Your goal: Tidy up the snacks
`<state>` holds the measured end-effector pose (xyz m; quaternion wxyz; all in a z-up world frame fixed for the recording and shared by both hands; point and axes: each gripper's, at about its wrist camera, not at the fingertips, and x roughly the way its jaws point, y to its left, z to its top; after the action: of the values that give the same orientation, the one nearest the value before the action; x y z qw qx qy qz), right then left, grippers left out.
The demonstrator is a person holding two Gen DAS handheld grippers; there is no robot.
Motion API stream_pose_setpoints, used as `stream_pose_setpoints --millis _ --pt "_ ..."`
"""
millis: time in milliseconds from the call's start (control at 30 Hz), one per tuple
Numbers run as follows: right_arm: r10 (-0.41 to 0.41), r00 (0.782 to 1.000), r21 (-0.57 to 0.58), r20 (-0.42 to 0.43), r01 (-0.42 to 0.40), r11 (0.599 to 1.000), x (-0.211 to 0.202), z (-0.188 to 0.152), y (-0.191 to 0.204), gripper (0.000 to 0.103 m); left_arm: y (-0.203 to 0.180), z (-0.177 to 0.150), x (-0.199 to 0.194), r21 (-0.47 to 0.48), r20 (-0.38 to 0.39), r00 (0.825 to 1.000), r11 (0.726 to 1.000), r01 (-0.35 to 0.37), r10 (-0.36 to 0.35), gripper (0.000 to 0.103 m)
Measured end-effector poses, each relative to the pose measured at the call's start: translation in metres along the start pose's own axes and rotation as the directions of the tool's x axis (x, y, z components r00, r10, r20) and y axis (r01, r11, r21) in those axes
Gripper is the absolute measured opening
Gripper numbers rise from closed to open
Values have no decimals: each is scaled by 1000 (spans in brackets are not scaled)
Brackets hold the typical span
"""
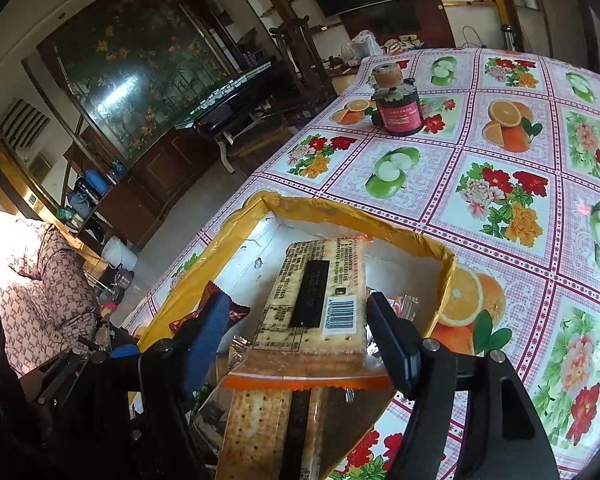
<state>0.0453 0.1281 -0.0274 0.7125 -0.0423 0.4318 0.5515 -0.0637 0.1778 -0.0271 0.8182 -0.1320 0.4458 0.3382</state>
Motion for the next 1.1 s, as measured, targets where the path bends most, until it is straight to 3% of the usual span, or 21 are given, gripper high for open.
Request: stream_pose_setpoints --millis 300,567,867,1100 --pt "40 998 -35 50 -38 999 -37 -9 6 72 2 -18 -30 2 26 1000 1000 7 -7 76" --pt "73 996 -159 48 -64 985 -78 -30 10 74 -4 -35 -60 28 65 998 1000 4 -6 83" --pt "34 999 -331 -3 -33 943 -106 -65 16 74 -7 -59 -88 46 87 996 999 -13 9 90" --pt "29 999 -460 -28 -39 887 -119 -92 29 74 -3 -78 -102 35 94 995 999 -40 37 96"
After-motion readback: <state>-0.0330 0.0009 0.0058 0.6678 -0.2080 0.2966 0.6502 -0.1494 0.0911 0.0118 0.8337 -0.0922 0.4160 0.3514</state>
